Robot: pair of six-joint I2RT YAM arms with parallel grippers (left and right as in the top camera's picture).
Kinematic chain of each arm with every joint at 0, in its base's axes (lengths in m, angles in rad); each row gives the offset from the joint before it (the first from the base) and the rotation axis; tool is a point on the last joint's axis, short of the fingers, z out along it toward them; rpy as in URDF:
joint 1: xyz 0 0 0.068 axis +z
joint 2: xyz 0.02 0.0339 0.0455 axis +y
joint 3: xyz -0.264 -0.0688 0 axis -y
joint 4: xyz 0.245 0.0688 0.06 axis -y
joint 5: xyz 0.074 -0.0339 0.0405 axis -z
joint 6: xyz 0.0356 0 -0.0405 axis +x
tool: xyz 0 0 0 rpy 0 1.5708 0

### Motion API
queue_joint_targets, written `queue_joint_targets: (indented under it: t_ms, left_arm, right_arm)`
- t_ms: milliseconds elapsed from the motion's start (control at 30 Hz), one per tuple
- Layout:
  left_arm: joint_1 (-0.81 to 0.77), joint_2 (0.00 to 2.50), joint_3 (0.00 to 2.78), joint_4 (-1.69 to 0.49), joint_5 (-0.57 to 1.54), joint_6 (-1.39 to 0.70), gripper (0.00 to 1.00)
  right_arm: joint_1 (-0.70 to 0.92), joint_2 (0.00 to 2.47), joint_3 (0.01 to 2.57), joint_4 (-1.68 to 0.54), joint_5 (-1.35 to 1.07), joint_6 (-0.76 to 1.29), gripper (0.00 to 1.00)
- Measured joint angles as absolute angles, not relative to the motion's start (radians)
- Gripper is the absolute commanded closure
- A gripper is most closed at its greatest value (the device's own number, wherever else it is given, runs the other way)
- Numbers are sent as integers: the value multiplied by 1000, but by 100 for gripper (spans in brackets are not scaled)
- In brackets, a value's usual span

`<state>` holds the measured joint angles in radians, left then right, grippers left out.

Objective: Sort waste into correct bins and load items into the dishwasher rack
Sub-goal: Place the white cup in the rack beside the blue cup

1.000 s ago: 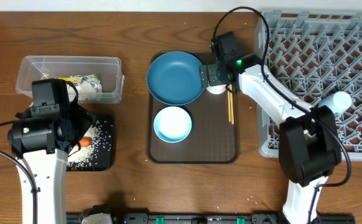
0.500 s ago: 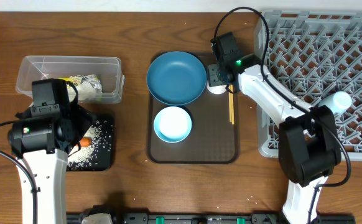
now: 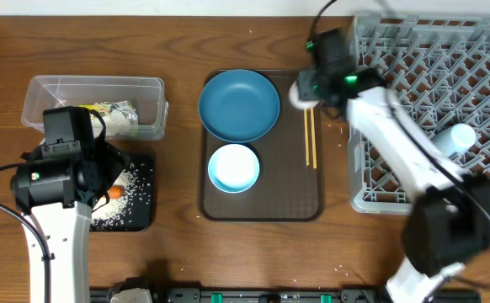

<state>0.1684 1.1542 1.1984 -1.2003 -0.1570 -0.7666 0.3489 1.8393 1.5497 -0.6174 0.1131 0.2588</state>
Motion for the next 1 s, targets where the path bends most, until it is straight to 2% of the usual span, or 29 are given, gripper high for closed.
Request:
queue_joint_targets:
  t_ms: [300,467,667,700,733,800,867,900,1000]
  left_arm:
    - [168,1154,1198,-1200,-157,-767,2]
    - [168,1154,1198,-1200,-157,-767,2]
    - [168,1154,1198,-1201,-157,-767,2]
    - [168,1154,1198,-1200,-157,-767,2]
    - [168,1154,1198,-1200,-157,-767,2]
    - [168,1154,1198,-1200,-157,-767,2]
    - [168,1154,1198,-1200,-157,-767,2]
    - [168,1154,1198,-1200,-157,-767,2]
    - [168,1154,1198,-1200,-157,-767,2]
  right_arm:
    - [65,1594,1551,-632,118,252,54]
    - [-158,1585,1551,-675,126,237,54]
    - [-334,1620,1551,-700,129,206,52]
    - [-351,1631,1551,-704,129,203,46]
    - [-368,1644,1551,-707,128,201,35]
    - [-392,1676,1551,-710,128,195,27]
    - [-400,1707,1550,-710,128,194,15]
    - [-403,1724,1550,-711,128,191,12]
    - [-403,1753,1550,-712,124,182,11]
